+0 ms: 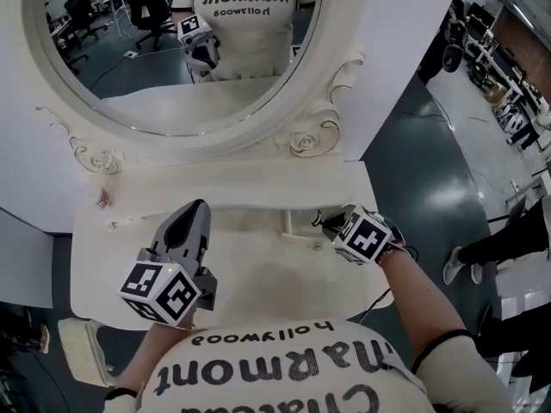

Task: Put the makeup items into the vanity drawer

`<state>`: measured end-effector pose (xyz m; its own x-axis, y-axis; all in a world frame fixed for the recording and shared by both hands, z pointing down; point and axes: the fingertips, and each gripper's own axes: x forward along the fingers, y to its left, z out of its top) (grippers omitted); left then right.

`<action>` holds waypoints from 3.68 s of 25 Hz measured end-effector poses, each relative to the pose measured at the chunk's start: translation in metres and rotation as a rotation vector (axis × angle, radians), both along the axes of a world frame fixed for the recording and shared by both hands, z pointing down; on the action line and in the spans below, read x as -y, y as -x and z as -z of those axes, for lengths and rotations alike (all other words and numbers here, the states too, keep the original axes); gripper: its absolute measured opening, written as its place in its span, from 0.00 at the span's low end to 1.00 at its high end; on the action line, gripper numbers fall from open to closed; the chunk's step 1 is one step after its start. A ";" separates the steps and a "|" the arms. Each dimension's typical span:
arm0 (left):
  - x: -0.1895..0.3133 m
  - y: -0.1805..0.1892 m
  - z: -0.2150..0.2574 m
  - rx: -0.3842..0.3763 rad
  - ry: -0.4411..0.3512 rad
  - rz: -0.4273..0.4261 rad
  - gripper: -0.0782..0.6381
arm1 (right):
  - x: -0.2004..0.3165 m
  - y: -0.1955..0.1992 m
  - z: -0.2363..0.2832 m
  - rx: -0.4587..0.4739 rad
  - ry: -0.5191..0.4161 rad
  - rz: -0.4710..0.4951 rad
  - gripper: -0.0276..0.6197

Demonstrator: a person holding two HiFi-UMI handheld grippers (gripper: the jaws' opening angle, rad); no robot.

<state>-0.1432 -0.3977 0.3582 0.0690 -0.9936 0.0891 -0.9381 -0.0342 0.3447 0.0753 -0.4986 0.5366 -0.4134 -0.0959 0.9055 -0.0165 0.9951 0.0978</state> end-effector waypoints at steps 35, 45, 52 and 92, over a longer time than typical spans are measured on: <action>-0.009 0.039 -0.015 -0.052 0.012 0.064 0.12 | -0.003 0.008 -0.032 -0.401 -0.046 0.353 0.10; -0.009 0.043 -0.020 -0.065 0.014 0.061 0.12 | -0.004 0.011 -0.036 -0.404 -0.052 0.360 0.10; -0.008 0.042 -0.021 -0.070 0.016 0.059 0.12 | -0.003 0.010 -0.036 -0.404 -0.057 0.357 0.10; 0.016 0.011 -0.019 -0.063 0.019 -0.035 0.12 | 0.017 0.004 0.043 0.255 0.070 -0.335 0.10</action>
